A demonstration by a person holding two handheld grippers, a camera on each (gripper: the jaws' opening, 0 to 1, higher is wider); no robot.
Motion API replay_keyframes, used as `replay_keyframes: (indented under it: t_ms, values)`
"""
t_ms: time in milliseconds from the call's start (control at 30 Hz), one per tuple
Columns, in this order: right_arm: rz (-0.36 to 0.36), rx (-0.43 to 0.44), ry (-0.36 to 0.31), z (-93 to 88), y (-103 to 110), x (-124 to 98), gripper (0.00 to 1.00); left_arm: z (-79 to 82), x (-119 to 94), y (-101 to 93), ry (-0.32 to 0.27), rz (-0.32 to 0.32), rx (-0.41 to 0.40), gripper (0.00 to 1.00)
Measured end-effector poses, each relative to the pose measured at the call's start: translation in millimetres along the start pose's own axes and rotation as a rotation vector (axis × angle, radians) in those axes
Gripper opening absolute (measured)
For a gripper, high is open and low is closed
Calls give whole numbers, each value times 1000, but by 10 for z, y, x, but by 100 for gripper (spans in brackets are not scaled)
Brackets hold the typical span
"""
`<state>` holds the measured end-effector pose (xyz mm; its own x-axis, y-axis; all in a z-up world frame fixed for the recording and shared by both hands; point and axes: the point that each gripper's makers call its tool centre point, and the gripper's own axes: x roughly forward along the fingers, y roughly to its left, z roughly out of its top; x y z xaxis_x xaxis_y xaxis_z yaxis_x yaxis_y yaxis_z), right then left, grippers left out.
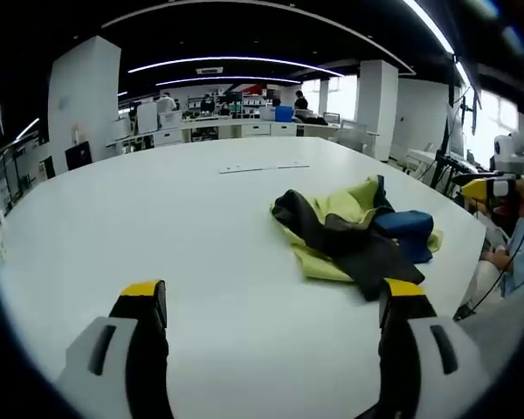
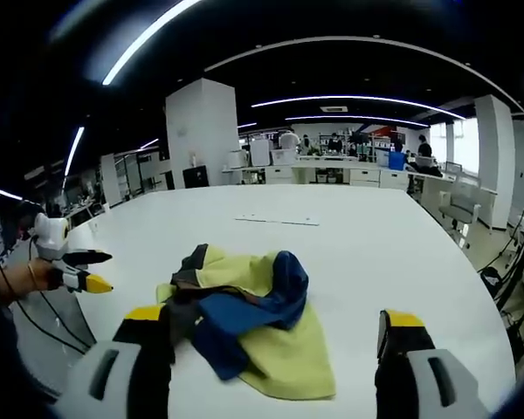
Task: Fold the garment on the visible template until the final outline fits inside the template.
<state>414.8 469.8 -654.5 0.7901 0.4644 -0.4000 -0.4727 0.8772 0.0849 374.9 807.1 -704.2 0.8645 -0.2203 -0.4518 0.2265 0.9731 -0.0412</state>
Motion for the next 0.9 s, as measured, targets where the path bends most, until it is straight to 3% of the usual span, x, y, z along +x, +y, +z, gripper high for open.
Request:
replay_keyframes:
  t_ms: [367, 900]
  values:
    - [6, 23, -8, -10, 14, -7, 100, 102, -41, 38, -54, 18, -5, 99]
    - [-1, 56, 5, -80, -11, -7, 100, 34, -19, -23, -15, -2, 9, 98]
